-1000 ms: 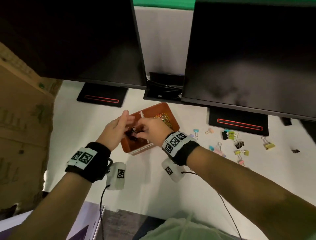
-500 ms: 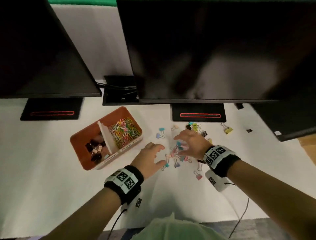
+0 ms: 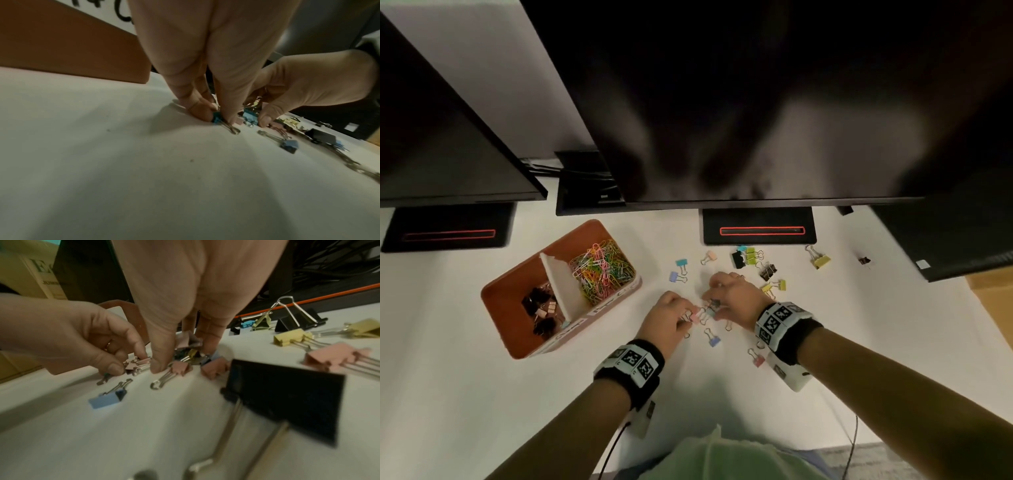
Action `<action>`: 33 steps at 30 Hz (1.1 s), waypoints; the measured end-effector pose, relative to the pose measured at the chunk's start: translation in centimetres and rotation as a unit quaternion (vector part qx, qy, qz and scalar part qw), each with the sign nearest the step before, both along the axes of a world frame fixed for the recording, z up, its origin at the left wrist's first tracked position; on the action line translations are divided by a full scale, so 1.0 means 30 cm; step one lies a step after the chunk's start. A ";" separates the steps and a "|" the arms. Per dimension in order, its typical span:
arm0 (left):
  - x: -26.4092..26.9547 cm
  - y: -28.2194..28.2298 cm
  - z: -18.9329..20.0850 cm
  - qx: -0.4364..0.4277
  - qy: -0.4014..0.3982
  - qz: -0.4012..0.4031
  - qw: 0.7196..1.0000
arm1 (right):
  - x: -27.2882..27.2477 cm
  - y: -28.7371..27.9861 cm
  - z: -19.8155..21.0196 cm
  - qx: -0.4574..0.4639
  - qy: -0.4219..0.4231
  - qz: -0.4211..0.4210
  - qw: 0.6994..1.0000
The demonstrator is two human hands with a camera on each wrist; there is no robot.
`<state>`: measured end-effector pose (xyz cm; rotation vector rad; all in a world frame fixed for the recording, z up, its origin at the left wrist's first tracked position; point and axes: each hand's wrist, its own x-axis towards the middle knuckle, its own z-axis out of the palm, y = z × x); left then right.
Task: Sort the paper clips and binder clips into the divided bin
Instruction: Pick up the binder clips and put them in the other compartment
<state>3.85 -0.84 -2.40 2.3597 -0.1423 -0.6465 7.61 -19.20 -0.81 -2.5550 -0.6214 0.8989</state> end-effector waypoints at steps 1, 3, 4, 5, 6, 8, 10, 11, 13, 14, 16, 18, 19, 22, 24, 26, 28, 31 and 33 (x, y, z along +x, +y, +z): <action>0.002 0.003 0.000 -0.001 -0.002 0.014 1.000 | 0.007 0.003 0.003 0.010 0.006 -0.005 1.000; 0.002 0.009 -0.004 -0.004 -0.008 0.042 0.999 | 0.020 0.010 0.009 0.011 0.016 -0.006 1.000; 0.002 0.011 -0.005 -0.006 -0.008 0.053 0.999 | 0.027 0.013 0.013 0.008 0.020 -0.001 1.000; 0.001 0.013 -0.006 -0.008 -0.006 0.063 0.998 | 0.032 0.016 0.014 0.005 0.022 0.005 1.000; 0.001 0.015 -0.006 -0.008 -0.005 0.070 0.998 | 0.035 0.019 0.017 0.004 0.024 0.010 1.000; 0.001 0.017 -0.005 -0.005 -0.004 0.081 0.997 | 0.038 0.020 0.019 0.002 0.026 0.011 1.000; 0.000 0.019 -0.005 -0.002 -0.009 0.088 0.996 | 0.039 0.018 0.022 0.002 0.027 0.003 1.000; -0.002 0.021 -0.004 -0.004 -0.008 0.091 0.996 | 0.039 0.017 0.024 0.003 0.028 -0.003 1.000; -0.005 0.025 0.001 -0.008 -0.006 0.090 0.996 | 0.038 0.012 0.025 0.009 0.028 -0.010 1.000; -0.007 0.027 0.006 -0.010 -0.006 0.088 0.996 | 0.035 0.009 0.028 0.012 0.028 -0.014 0.999; -0.012 0.036 0.025 -0.018 -0.013 0.088 0.996 | 0.029 0.003 0.035 0.025 0.019 -0.021 0.999; -0.018 0.050 0.063 -0.034 -0.030 0.096 0.994 | 0.024 -0.001 0.050 0.042 0.003 -0.025 0.999; -0.024 0.061 0.089 -0.046 -0.044 0.100 0.993 | 0.022 0.002 0.061 0.053 -0.011 -0.024 0.998; -0.044 0.121 0.191 -0.094 -0.090 0.125 0.984 | 0.020 0.043 0.119 0.101 -0.051 -0.017 0.993; -0.057 0.198 0.261 -0.103 -0.120 0.157 0.975 | 0.023 0.106 0.174 0.140 -0.070 -0.002 0.988; -0.063 0.305 0.319 -0.081 -0.152 0.188 0.967 | 0.027 0.197 0.226 0.187 -0.079 0.014 0.979; -0.067 0.421 0.364 -0.043 -0.165 0.215 0.962 | 0.027 0.317 0.273 0.238 -0.087 0.040 0.967; -0.070 0.565 0.400 0.005 -0.172 0.244 0.954 | 0.023 0.517 0.316 0.272 -0.098 0.093 0.953; -0.065 0.632 0.391 0.017 -0.171 0.251 0.953 | 0.023 0.637 0.318 0.273 -0.087 0.104 0.952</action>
